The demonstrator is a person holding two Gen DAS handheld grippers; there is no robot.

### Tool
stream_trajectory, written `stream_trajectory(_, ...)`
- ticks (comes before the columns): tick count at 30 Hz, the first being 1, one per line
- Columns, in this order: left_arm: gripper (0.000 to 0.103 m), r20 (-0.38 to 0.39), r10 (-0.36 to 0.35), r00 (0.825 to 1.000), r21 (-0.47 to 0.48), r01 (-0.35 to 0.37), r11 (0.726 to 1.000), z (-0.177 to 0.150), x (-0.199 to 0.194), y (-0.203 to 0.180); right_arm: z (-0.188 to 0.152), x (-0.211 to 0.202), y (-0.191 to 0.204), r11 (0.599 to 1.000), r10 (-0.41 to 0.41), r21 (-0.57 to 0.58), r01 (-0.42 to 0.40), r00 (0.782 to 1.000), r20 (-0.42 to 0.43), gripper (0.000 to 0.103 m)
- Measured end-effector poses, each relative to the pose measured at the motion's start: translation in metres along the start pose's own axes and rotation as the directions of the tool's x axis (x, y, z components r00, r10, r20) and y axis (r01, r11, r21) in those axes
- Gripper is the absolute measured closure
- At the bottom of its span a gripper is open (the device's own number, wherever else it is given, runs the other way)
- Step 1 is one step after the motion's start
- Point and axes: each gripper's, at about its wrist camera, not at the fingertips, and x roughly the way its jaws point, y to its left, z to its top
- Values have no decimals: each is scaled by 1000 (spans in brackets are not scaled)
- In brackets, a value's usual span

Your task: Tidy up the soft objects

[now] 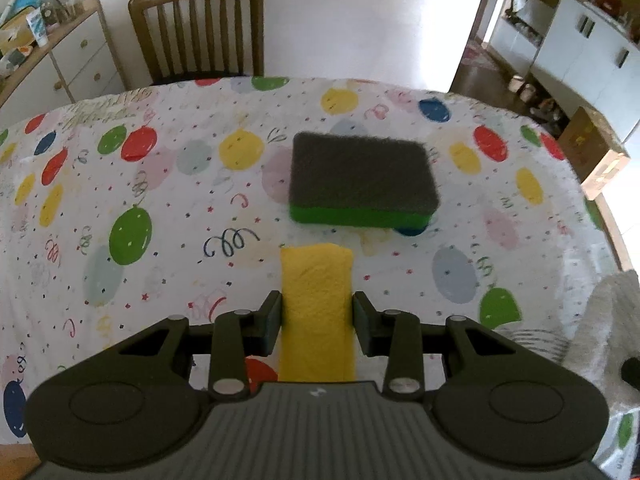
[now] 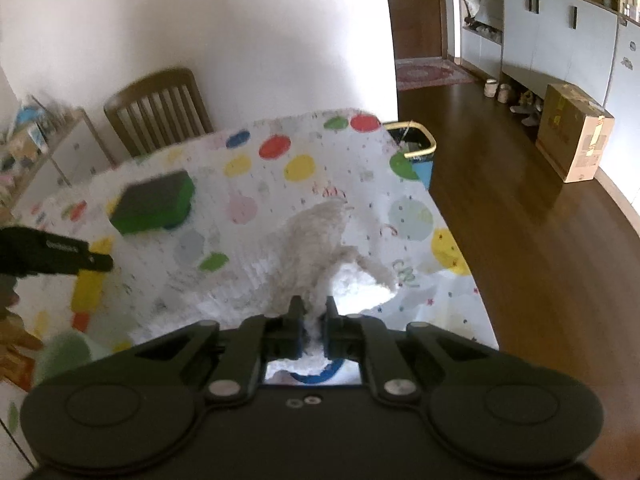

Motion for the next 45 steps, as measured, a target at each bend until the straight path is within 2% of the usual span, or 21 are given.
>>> stream_trajectory(8, 66, 33, -44, 999, 16, 43, 999, 6, -32, -7, 14, -39, 4, 998, 51, 38, -54, 995, 85, 96)
stream_trajectory(18, 66, 57, -138, 989, 56, 135, 989, 8, -91, -15, 25, -96, 19, 996, 83, 13, -86, 980, 179, 96)
stream_trajectory(26, 66, 69, -190, 979, 85, 184, 979, 7, -136, -5, 33, -139, 39, 991, 130, -16, -130, 962, 238, 96)
stream_trajectory(37, 66, 86, -232, 969, 65, 227, 972, -8, -196, 47, 29, -200, 90, 968, 250, -100, -230, 928, 277, 96)
stream_trajectory(45, 66, 132, -216, 967, 27, 214, 976, -27, -239, 105, 18, -216, 152, 921, 381, -179, -346, 895, 231, 96)
